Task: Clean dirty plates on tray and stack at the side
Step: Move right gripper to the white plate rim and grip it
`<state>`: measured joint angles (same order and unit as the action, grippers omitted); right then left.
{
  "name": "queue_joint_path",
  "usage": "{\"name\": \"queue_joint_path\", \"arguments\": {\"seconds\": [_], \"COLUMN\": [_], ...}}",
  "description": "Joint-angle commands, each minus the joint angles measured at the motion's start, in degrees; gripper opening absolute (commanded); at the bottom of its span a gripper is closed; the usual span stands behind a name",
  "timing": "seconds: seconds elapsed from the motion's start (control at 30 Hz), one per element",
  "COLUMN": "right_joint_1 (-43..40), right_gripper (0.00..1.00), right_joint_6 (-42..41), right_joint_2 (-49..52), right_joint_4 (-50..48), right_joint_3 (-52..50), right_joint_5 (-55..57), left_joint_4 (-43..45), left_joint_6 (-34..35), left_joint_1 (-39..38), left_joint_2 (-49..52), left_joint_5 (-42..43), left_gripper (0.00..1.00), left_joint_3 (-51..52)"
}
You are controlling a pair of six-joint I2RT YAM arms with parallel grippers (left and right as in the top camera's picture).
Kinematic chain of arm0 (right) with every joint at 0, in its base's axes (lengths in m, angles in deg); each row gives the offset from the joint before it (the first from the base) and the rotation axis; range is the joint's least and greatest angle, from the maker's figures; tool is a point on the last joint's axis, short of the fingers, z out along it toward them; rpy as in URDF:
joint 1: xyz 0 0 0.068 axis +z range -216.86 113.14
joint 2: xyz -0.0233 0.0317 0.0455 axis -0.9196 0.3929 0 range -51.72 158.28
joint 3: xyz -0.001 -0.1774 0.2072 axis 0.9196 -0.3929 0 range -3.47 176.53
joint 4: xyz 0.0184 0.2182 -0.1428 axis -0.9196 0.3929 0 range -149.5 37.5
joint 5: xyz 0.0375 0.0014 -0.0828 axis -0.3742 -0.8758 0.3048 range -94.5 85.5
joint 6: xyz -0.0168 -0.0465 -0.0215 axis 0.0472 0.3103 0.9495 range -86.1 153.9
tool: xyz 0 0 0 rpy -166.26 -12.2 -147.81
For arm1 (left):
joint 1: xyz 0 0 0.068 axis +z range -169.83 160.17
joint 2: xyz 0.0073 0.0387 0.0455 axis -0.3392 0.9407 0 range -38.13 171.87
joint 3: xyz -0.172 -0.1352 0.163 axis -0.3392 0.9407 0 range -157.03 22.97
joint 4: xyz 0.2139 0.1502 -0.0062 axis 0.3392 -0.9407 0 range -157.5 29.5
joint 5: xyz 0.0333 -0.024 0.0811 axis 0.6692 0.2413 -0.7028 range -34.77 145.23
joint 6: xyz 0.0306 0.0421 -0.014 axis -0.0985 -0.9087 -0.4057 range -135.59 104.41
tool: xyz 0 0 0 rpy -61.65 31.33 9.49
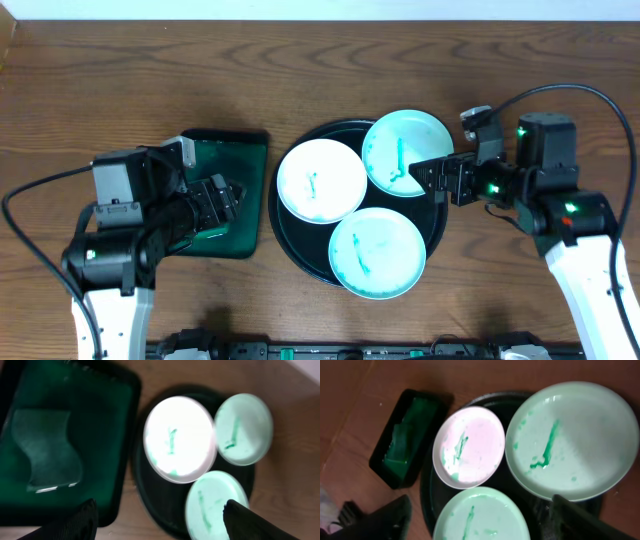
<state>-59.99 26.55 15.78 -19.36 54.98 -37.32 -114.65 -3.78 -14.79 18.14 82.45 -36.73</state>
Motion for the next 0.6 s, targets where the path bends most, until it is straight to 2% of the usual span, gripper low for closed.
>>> {"name": "queue_joint_path", "arguments": {"seconds": [0.0, 0.1, 0.17, 0.3, 0.4, 0.57], "right_joint_1": [1.2, 4.0, 6.6, 13.2, 16.3, 16.8], "right_gripper": [0.81, 0.70, 0.65, 0.56, 0.54, 0.47], "right_joint_6": [-1.4, 0.6, 0.6, 0.5, -0.5, 0.3], "right_joint_2": [2.5, 3.9, 4.6, 7.3, 11.2, 23.1], "right_joint_4": [0.9, 1.0, 0.7, -2.7, -5.2, -4.9], "right_joint_3": [0.9, 0.9, 0.9, 0.9, 1.6, 7.5], "right_joint_5": [-0.4, 1.2, 5.1, 13.4, 18.9, 16.1], "left_joint_4": [-1.2, -1.1, -1.0, 0.4, 2.2, 3.3], "left_joint_6": [0.2, 3.7, 3.8, 4.0, 6.5, 8.9], "left_joint_1": [-0.1, -0.1, -0.1, -0.1, -0.1, -0.1], "left_joint_2": [2.1, 5.0, 8.0, 15.6, 20.7, 25.4], "left_joint_5": [-11.1, -23.5, -26.4, -26.6, -26.6, -26.6], "left_gripper": [0.80, 0.80, 0.80, 0.76, 0.76, 0.76], "left_joint_3": [-0.8, -0.2, -0.1, -0.1, -0.1, -0.1]}}
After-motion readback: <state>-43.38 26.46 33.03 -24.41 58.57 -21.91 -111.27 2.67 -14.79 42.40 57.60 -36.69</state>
